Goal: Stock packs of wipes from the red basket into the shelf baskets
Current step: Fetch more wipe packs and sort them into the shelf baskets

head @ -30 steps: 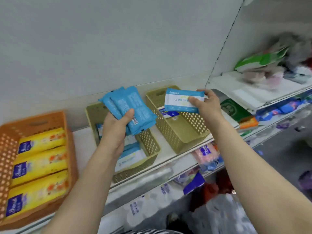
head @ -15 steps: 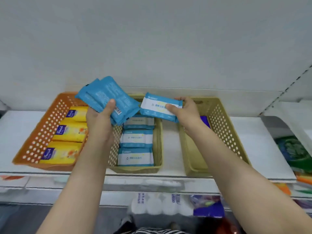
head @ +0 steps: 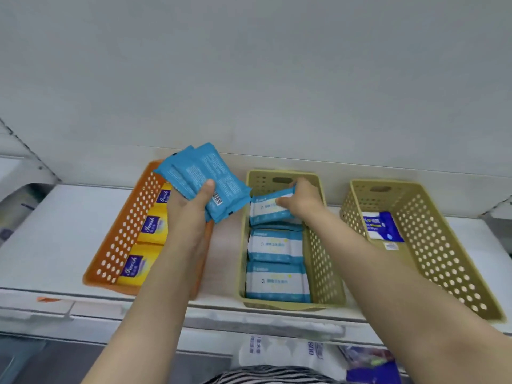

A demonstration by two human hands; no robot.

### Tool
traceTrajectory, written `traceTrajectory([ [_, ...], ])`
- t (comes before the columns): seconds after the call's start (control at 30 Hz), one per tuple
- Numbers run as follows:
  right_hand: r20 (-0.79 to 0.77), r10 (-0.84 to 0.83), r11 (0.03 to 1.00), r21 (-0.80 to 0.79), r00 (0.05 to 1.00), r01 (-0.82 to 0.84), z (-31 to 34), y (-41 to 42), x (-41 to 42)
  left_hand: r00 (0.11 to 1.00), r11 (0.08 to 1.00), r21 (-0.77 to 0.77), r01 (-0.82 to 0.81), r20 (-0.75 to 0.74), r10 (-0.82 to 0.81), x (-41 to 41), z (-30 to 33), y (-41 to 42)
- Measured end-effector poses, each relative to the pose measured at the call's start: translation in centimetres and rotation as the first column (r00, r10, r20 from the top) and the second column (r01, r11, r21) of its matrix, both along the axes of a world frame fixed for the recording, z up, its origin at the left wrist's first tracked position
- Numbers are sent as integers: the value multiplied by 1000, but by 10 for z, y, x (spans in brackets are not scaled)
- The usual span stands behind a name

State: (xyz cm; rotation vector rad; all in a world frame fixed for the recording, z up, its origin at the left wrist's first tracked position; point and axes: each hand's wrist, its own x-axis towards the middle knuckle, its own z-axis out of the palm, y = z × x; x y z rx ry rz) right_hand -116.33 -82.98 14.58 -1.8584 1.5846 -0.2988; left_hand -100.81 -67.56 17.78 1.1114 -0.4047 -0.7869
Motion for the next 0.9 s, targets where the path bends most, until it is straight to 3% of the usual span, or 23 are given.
traceTrajectory([
  [0.17, -168, -30, 998, -61, 985, 20, -25, 12, 7, 991, 992, -2, 128, 29, -128, 18, -7, -9],
  [0.33, -145, -125, 956, -283, 981, 79, -28, 20, 13, 982, 981, 24, 191, 8, -191, 28, -19, -12],
  [0.37, -116, -132, 960, -263, 984, 97, -28, 22, 15, 980, 980, 24, 199, 4, -200, 28, -21, -11],
  [0.47, -50, -59, 998, 3, 997, 59, -26, 27, 17, 971, 971, 23, 238, 17, -239, 25, -23, -9],
  [0.53, 108, -99, 992, 94, 989, 89, -17, 27, 17, 964, 964, 30, 265, 27, -266, 22, -22, -8],
  [0.57, 262, -155, 982, 148, 952, 119, -7, 28, 19, 962, 962, 35, 270, 34, -271, 20, -22, -8],
  [0.67, 664, -220, 940, 340, 714, -26, 27, 36, 20, 959, 961, 47, 272, 66, -275, 10, -18, -7],
  [0.77, 706, -62, 953, 251, 706, -167, 45, 48, 20, 952, 958, 60, 281, 107, -286, -2, -12, -8],
  [0.9, 734, -167, 974, 225, 659, -4, 48, 47, 11, 969, 974, 87, 210, 112, -219, -10, -10, -10],
])
